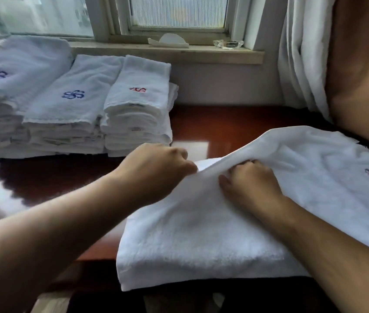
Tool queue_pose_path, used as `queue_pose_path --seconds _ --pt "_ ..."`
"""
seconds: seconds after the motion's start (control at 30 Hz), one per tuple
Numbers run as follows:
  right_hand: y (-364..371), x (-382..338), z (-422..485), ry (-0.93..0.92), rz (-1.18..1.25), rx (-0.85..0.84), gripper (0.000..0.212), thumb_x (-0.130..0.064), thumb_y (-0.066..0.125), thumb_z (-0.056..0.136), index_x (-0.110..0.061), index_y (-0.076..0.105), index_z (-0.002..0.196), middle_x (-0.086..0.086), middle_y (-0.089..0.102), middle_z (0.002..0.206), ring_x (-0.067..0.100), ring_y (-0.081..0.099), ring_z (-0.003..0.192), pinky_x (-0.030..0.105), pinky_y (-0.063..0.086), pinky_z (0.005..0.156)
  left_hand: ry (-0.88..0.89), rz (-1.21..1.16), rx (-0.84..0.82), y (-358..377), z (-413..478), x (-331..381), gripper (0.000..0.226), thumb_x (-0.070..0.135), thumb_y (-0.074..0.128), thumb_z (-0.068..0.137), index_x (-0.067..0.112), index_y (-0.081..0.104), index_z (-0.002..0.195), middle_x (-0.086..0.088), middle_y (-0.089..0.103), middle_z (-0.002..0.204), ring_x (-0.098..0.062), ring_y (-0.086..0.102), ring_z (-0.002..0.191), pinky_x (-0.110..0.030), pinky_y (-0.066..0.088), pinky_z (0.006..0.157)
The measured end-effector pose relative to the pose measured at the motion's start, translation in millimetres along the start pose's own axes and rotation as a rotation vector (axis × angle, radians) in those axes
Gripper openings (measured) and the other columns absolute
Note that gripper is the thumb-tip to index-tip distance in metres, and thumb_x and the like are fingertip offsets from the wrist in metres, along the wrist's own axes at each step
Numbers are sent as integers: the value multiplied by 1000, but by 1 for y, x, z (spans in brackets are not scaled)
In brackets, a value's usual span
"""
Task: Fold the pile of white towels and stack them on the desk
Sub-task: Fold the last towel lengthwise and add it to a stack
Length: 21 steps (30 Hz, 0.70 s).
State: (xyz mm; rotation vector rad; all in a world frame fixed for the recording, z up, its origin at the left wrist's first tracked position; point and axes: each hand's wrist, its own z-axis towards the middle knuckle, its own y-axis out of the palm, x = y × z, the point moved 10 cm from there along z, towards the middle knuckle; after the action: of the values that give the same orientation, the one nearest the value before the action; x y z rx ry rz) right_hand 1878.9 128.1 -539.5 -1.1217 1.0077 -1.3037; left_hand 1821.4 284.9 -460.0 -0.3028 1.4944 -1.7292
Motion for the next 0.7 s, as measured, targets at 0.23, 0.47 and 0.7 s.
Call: queue_pose_path --seconds 0.23,0.47,0.7 --pt "41 -11 -14 -257 157 -316 74 -68 11 94 -35 21 160 -6 22 167 17 8 155 44 2 125 -93 -88 -139 44 -25 10 42 22 53 93 43 60 128 7 58 89 -22 63 81 -28 41 55" --pt "9 5 -10 -212 391 -111 36 -36 53 96 -12 71 115 6 67 123 23 58 119 37 45 102 -102 -46 -124 56 -41 -1 47 26 50 98 52 52 137 6 54 88 -26 64 76 -27 28 52" --pt "-38 115 -22 116 557 152 23 -28 50 76 -32 73 76 -10 72 76 11 62 70 23 46 65 -281 -410 -409 72 -25 -18 28 62 48 87 49 63 108 15 55 79 -3 53 74 -26 37 58"
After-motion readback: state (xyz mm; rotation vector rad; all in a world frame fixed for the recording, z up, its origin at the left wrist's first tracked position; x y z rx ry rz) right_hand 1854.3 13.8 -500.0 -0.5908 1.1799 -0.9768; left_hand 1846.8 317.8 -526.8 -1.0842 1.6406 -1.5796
